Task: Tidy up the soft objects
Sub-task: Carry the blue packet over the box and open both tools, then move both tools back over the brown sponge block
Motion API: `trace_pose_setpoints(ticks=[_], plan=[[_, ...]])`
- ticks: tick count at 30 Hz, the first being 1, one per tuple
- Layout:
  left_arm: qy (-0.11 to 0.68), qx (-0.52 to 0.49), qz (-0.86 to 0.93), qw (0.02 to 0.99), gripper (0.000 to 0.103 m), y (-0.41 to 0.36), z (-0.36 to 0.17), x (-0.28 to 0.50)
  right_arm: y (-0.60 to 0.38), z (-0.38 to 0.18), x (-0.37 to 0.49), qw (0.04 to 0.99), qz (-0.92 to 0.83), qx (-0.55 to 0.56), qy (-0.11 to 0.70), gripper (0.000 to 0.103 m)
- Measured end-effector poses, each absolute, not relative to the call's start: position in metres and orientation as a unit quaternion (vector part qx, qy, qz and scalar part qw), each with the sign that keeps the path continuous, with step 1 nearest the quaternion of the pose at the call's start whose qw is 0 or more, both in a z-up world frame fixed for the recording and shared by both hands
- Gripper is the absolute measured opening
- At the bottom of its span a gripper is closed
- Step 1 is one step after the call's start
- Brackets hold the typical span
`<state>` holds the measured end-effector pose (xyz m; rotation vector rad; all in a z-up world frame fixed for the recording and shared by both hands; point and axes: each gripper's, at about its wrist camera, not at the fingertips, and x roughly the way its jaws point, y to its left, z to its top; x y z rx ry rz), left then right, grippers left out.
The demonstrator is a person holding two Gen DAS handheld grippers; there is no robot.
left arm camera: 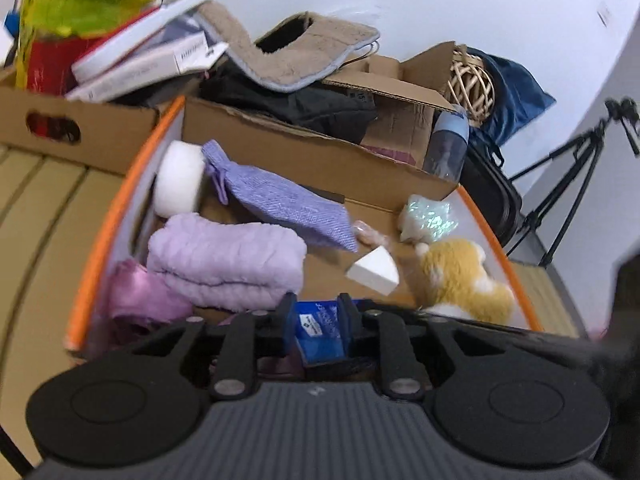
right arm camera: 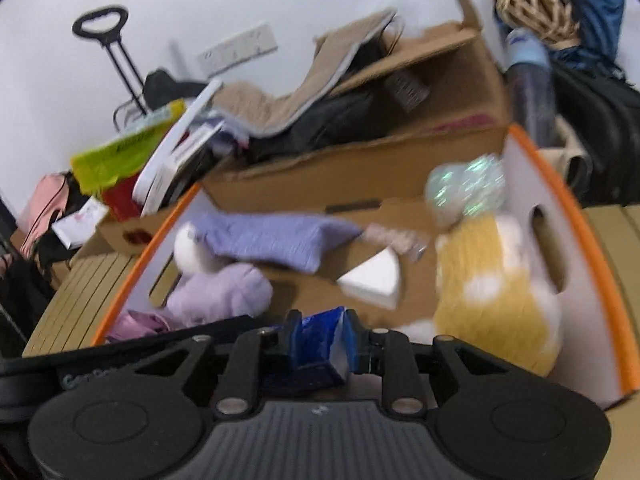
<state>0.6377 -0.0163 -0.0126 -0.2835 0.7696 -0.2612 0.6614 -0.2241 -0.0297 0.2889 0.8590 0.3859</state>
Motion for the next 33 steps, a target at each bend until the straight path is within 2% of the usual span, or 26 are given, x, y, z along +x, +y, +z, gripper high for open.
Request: trace_pose_setpoints(ticks=[1, 4, 8, 13, 15, 17, 19, 21, 22, 23, 30, 33], plan=[[0.366, -0.13, -0.13, 0.912, 0.024, -0.014, -0.011, 0.634, -0.224, -0.032, 0.665, 0.878, 0.187, 0.145, 0.415, 0.022], [0.341, -0.09, -0.123, 0.928, 0.035, -0.016, 0.0, 0.617, -0.222, -0.031, 0.663, 0.886, 0.177, 0.141, 0.404, 0.02], [0.318, -0.041, -0.135, 0.938, 0.042, -0.022, 0.018, 0.591, -0.222, -0.01, 0.641, 0.9, 0.179, 0.114, 0.38, 0.024], [0.285, -0.019, -0.125, 0.95, 0.048, -0.018, 0.053, 0.556, -0.236, 0.046, 0.597, 0.925, 0.174, 0.071, 0.331, 0.033], [0.263, -0.01, -0.11, 0.959, 0.05, -0.013, 0.068, 0.536, -0.246, 0.066, 0.577, 0.932, 0.17, 0.063, 0.314, 0.043], [0.237, 0.004, -0.087, 0.968, 0.053, -0.007, 0.086, 0.51, -0.255, 0.085, 0.555, 0.938, 0.165, 0.055, 0.299, 0.046], [0.205, 0.017, -0.067, 0.976, 0.058, -0.002, 0.101, 0.479, -0.263, 0.103, 0.526, 0.947, 0.157, 0.041, 0.276, 0.048], [0.175, 0.021, -0.051, 0.983, 0.073, 0.001, 0.109, 0.445, -0.269, 0.116, 0.494, 0.956, 0.151, 0.034, 0.251, 0.057], [0.164, 0.02, -0.046, 0.985, 0.075, 0.002, 0.112, 0.429, -0.271, 0.121, 0.474, 0.961, 0.146, 0.033, 0.231, 0.06], [0.154, 0.018, -0.043, 0.987, 0.076, 0.003, 0.113, 0.411, -0.273, 0.123, 0.452, 0.966, 0.144, 0.031, 0.212, 0.065], [0.1, -0.02, -0.033, 0.994, 0.094, 0.002, 0.075, 0.284, -0.276, 0.082, 0.316, 0.976, 0.152, 0.069, 0.143, 0.076], [0.114, -0.038, -0.043, 0.992, 0.094, -0.002, 0.046, 0.248, -0.273, 0.05, 0.274, 0.976, 0.135, 0.091, 0.143, 0.079]])
